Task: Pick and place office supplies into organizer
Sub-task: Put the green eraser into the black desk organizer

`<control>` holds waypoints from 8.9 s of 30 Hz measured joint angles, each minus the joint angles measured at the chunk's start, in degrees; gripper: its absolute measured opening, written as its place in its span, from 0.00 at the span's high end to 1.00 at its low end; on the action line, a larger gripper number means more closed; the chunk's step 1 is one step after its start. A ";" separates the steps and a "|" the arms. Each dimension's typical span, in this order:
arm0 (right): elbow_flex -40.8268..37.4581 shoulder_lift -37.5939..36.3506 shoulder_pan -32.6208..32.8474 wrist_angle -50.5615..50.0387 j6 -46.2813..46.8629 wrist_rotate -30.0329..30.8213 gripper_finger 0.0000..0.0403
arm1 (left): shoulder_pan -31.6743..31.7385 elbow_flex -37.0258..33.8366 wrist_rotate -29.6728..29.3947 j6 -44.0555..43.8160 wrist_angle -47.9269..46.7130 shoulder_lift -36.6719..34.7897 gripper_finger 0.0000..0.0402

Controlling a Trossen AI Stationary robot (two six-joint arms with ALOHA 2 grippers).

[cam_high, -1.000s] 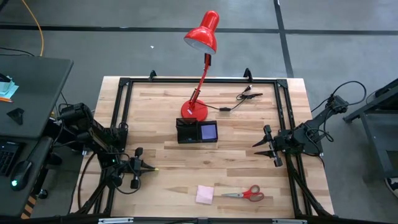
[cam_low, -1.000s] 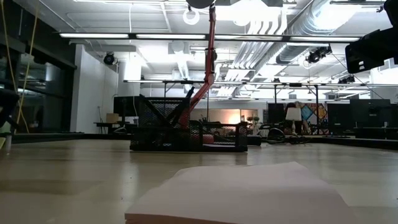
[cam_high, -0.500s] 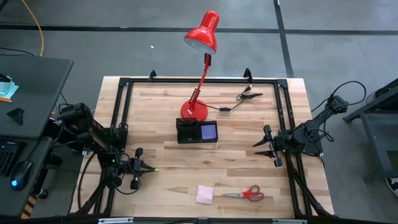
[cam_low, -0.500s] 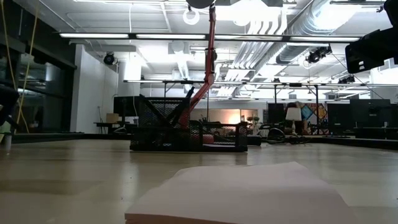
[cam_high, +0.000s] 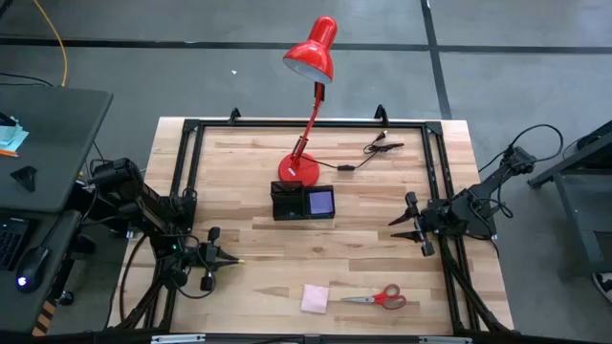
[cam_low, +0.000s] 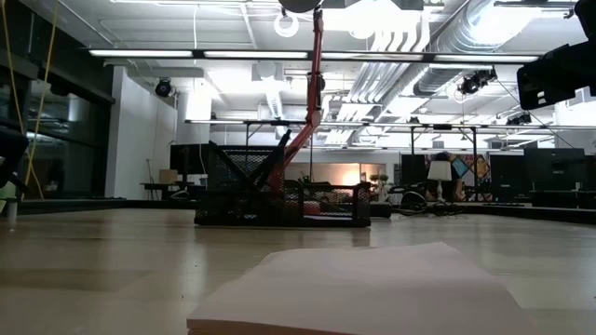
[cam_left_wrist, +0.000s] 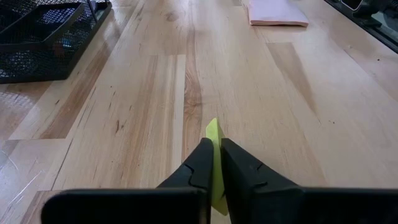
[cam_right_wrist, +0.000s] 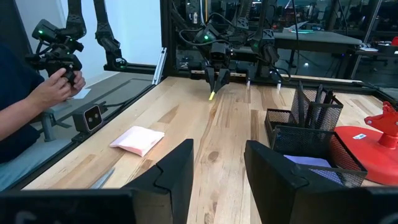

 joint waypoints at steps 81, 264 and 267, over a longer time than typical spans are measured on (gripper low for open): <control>0.00 -0.02 -0.02 0.00 0.00 -0.02 0.67 | 0.02 0.00 -1.22 -0.05 0.22 0.00 0.97; 0.01 -0.01 -0.01 0.00 0.00 -0.01 0.67 | 0.00 0.04 -22.06 13.72 21.79 -0.02 0.99; 0.02 -0.01 -0.01 0.00 0.00 -0.01 0.67 | 0.02 0.04 -22.06 13.72 21.79 -0.02 0.97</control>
